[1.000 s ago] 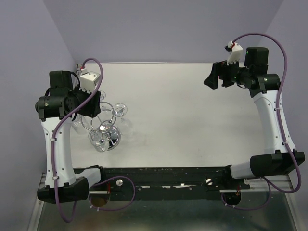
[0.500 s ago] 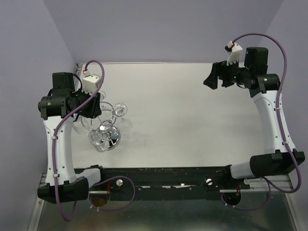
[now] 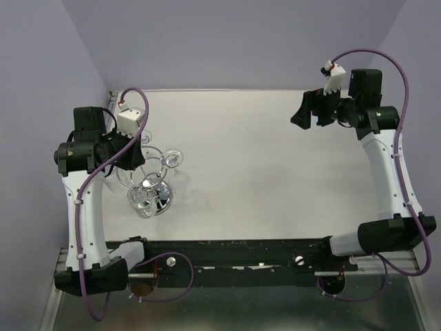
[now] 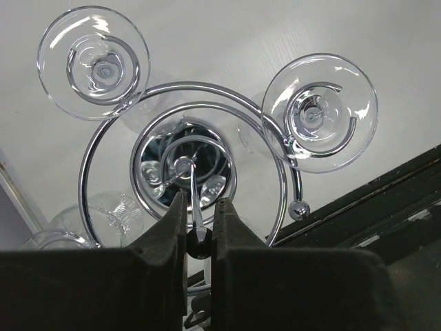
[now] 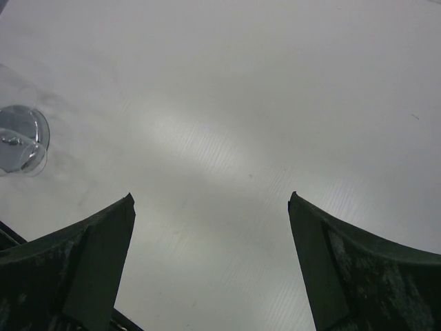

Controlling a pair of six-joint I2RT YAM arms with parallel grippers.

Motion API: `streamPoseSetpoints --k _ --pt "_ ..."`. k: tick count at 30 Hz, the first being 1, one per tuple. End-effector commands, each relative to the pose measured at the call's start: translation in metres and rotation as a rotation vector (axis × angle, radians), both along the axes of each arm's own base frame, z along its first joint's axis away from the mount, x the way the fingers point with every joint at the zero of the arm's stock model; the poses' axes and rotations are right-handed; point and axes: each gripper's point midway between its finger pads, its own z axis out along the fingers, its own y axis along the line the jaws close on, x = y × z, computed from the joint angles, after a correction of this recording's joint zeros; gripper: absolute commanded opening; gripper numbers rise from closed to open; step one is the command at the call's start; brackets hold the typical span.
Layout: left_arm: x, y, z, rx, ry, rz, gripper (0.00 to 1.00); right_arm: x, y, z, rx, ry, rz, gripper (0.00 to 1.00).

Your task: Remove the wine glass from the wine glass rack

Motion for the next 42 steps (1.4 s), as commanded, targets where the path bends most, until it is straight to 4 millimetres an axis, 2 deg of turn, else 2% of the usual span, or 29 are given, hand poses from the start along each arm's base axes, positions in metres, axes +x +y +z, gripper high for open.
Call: streamPoseSetpoints --k 1,6,19,42 --pt "-0.002 -0.011 0.013 -0.049 -0.069 -0.029 0.01 -0.003 0.004 0.0 0.014 -0.003 0.024 1.0" --pt "0.011 -0.012 0.028 -0.07 -0.16 -0.013 0.0 -0.004 0.004 -0.001 0.013 0.0 0.026 1.0" --pt "0.034 -0.024 0.061 -0.162 -0.251 -0.023 0.0 -0.005 0.005 -0.005 0.011 0.009 0.031 1.0" --pt "0.071 -0.038 0.091 -0.303 -0.296 -0.036 0.0 0.0 0.003 -0.008 -0.004 0.01 0.029 1.0"
